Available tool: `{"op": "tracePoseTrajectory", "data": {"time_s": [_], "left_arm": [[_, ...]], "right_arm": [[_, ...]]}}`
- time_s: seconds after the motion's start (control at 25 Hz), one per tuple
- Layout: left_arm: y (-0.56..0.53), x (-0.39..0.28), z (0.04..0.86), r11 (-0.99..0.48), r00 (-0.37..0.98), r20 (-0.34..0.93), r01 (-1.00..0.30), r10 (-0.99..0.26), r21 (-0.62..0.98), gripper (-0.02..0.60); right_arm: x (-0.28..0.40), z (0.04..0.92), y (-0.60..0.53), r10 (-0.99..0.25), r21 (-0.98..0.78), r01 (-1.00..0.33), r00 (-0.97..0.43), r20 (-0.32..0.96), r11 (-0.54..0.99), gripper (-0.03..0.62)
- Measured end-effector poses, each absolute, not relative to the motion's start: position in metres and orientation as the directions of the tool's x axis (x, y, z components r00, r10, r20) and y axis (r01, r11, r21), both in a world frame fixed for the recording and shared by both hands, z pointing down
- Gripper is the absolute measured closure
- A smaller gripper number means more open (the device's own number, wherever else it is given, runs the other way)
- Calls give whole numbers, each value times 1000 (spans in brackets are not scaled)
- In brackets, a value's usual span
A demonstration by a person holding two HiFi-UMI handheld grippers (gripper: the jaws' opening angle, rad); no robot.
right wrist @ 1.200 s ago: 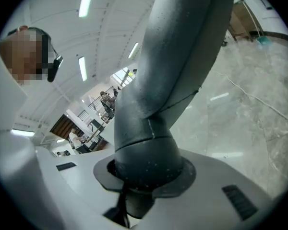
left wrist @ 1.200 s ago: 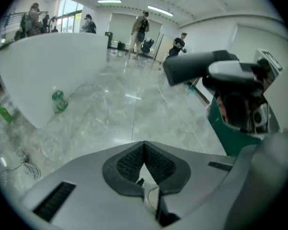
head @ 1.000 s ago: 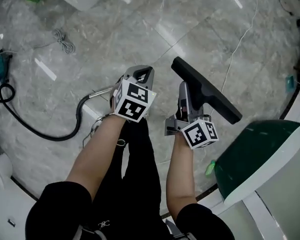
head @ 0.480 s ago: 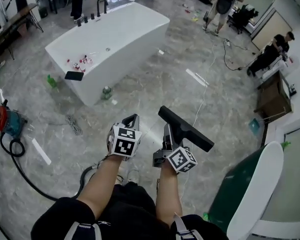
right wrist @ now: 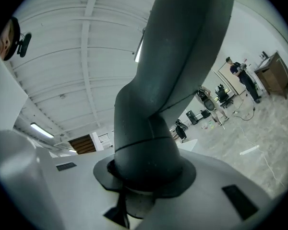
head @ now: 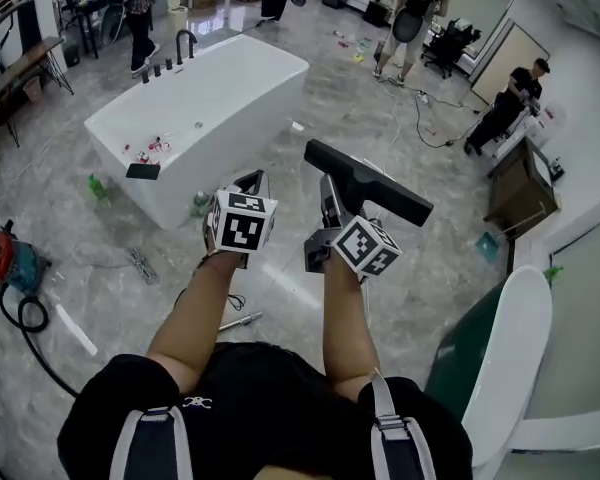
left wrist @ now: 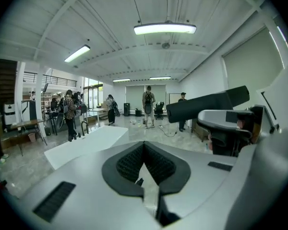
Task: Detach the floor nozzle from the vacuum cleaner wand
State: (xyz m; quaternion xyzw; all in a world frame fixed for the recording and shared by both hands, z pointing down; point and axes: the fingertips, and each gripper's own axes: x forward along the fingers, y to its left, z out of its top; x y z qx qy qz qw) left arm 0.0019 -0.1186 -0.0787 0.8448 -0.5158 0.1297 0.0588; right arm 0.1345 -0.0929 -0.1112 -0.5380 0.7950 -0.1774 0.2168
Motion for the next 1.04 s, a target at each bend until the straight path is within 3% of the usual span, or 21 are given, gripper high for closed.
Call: {"op": "tracePoseTrajectory", "data": {"time_s": [0.32, 1.04], "left_arm": [[-121, 14, -120, -488, 478, 194, -873, -857, -1, 577], [-140, 50, -114, -517, 502, 216, -856, -838, -18, 577]], "right_arm": [[136, -115, -102, -932, -484, -798, -337, -135, 359, 477], [166, -122, -122, -929, -463, -806, -335, -156, 369, 477]]}}
